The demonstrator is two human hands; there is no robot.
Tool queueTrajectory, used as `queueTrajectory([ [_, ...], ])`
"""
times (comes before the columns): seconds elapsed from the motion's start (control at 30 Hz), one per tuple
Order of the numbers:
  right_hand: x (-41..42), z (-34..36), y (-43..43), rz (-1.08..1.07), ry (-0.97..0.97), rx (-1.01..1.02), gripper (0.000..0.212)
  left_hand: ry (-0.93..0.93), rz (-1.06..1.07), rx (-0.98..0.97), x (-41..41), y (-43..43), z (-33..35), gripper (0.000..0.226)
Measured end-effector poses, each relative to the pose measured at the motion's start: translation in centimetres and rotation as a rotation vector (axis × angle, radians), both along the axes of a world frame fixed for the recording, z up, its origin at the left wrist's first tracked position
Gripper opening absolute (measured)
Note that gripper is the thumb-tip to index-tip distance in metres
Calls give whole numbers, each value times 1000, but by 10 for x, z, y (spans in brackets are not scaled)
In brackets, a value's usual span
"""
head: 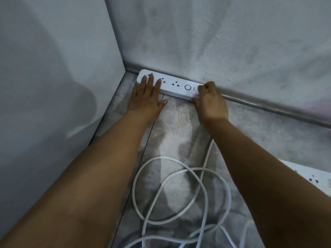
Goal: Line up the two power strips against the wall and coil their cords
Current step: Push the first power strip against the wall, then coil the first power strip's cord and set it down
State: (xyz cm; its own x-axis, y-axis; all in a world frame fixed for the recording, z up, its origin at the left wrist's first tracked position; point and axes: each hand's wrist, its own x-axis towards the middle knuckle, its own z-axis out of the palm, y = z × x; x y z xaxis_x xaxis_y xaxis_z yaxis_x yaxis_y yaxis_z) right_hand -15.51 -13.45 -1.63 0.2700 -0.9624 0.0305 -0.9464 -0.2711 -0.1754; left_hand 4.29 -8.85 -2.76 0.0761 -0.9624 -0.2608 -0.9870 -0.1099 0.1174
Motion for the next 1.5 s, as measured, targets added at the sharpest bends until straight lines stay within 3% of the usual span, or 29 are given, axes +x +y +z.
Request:
queueTrajectory([
  [0.3,7,5,-1,-19,73,-4,22,-89,6,138,-3,-12,14,73],
  [0.47,-3,15,17,42,104,-9,50,-106,-10,70,-9,-8,28,73],
  [0.67,-29,42,66,111,69,111,60,-58,-43,19,-26,34,50,70],
  [1.0,-46,64,167,334,81,133,55,-7,-16,72,-40,155,69,68],
  [1.37,-7,56,267,660,217,197,27,-56,26,114,-25,238,84,66],
  [1.5,-1,46,290,674,292,266,45,-71,-9,121,-26,252,79,64],
])
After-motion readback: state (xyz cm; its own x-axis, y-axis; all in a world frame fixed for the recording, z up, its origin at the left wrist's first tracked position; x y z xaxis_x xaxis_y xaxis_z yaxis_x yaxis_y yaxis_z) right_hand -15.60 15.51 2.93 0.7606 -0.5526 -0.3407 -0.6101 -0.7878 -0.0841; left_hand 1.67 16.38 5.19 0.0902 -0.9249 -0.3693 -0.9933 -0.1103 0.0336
